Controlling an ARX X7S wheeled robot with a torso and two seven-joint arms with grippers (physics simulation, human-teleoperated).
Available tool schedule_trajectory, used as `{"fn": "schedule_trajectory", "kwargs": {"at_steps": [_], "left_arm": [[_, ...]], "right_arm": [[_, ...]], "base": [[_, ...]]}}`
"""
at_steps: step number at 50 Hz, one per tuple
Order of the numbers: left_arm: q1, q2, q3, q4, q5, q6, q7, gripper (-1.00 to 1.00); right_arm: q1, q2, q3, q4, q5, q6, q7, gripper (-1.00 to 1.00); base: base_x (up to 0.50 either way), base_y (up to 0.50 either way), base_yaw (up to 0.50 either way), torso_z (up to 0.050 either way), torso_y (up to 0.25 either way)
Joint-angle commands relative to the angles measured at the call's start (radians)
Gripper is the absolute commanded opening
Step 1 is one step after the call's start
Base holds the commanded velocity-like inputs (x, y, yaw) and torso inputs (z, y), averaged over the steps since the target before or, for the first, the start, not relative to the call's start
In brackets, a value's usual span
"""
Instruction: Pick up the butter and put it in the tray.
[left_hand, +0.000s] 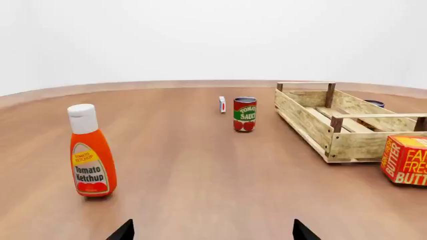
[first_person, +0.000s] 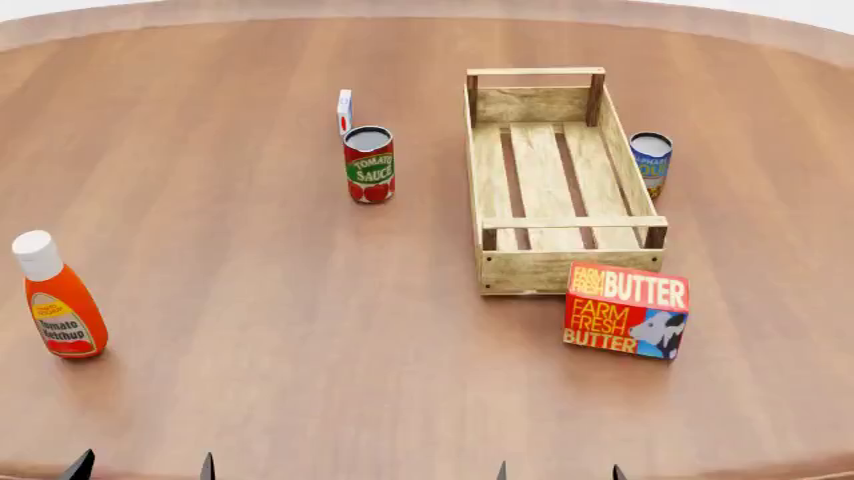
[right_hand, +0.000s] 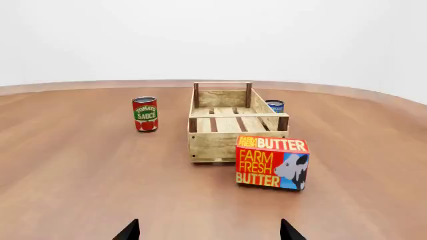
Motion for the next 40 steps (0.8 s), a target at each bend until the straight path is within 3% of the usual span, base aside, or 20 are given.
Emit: {"fn": "schedule_trajectory", "kwargs": {"at_steps": [1,15,40], "left_arm": [[0.000,-0.022,0.026,-0.002,-0.022,0.002,-0.025,1.00],[-0.006,-0.055,0.065,-0.002,-0.053,-0.001,-0.065,1.00],[-0.013,-0.087,0.104,-0.002,-0.079,-0.002,-0.104,1.00]], "right_arm": [[0.000,0.014,-0.018,0.002,0.014,-0.003,0.018,1.00],[0.003,0.054,-0.069,0.004,0.060,0.005,0.050,1.00],[0.008,0.086,-0.115,0.002,0.073,-0.003,0.089,1.00]], "base": [[0.00,0.00,0.00,0.000,0.000],[0.00,-0.02,0.00,0.000,0.000],[0.00,-0.50,0.00,0.000,0.000]]}}
